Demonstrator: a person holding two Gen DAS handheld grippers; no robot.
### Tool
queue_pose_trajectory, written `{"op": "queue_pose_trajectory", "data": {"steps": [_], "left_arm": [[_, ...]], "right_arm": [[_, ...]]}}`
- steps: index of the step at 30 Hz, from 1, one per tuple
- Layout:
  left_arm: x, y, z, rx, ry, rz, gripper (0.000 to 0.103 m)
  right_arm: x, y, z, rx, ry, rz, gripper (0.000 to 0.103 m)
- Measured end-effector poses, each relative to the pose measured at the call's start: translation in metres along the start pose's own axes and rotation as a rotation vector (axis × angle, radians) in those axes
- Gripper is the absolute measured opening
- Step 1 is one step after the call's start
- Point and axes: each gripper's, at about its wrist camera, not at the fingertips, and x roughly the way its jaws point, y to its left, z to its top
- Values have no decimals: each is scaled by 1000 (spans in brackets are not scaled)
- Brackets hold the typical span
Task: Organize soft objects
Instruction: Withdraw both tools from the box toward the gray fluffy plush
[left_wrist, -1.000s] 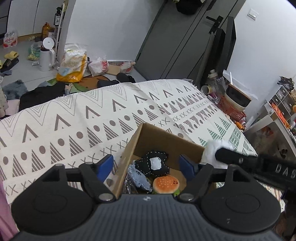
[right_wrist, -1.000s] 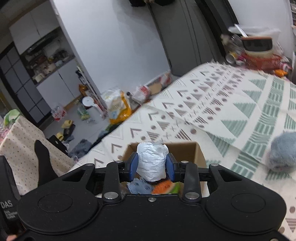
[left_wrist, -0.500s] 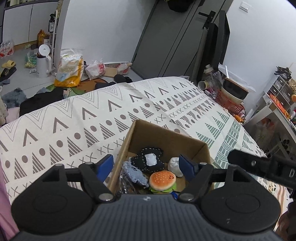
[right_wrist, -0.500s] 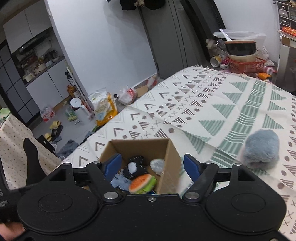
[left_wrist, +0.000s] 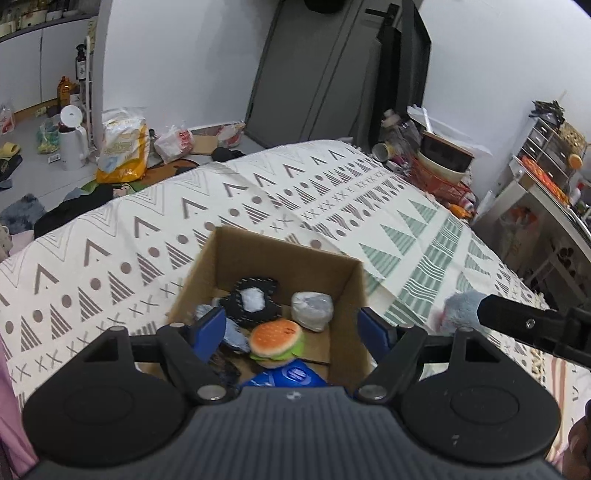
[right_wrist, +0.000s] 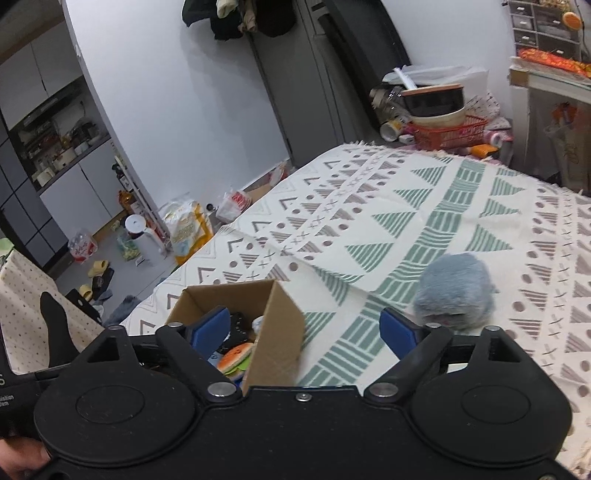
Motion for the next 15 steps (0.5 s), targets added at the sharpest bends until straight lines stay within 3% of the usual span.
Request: {"op": "queue_pose_trajectory", "data": {"steps": [15], "left_arm": [[-14, -59, -8, 90, 31, 58, 78]], "right_arm": [[-42, -57, -1, 40, -43, -27, 98]]}}
